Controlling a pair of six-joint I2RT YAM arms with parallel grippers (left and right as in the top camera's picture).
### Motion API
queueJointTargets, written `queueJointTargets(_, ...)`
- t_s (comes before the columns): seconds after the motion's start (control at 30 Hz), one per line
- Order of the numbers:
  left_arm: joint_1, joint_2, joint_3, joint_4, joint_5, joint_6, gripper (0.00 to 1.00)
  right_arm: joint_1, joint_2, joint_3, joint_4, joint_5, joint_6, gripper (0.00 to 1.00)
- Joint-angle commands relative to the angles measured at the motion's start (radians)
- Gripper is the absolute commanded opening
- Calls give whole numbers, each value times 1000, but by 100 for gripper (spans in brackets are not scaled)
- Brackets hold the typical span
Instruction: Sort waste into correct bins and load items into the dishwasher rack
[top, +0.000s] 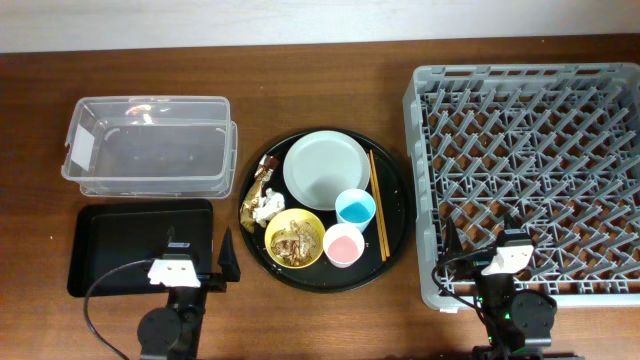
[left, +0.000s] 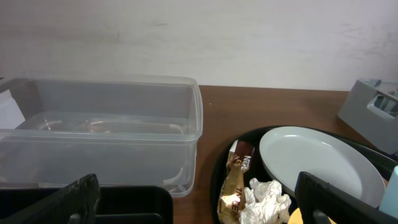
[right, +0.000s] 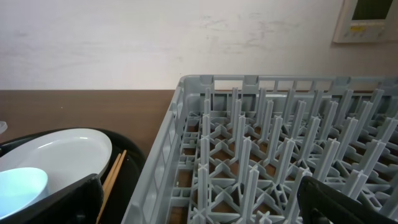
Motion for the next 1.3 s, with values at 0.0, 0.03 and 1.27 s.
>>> queueJointTargets(0.0,8,-10,-10,4,14,16,99,-1,-6,-5,-4,-10,3,98)
queueJointTargets(0.03,8,-10,-10,4,14,16,100,-1,-6,-5,-4,-10,3,98)
queueJointTargets(1.27,8,-10,-10,23,-16,16,99,-1,-6,-5,-4,-10,4,98)
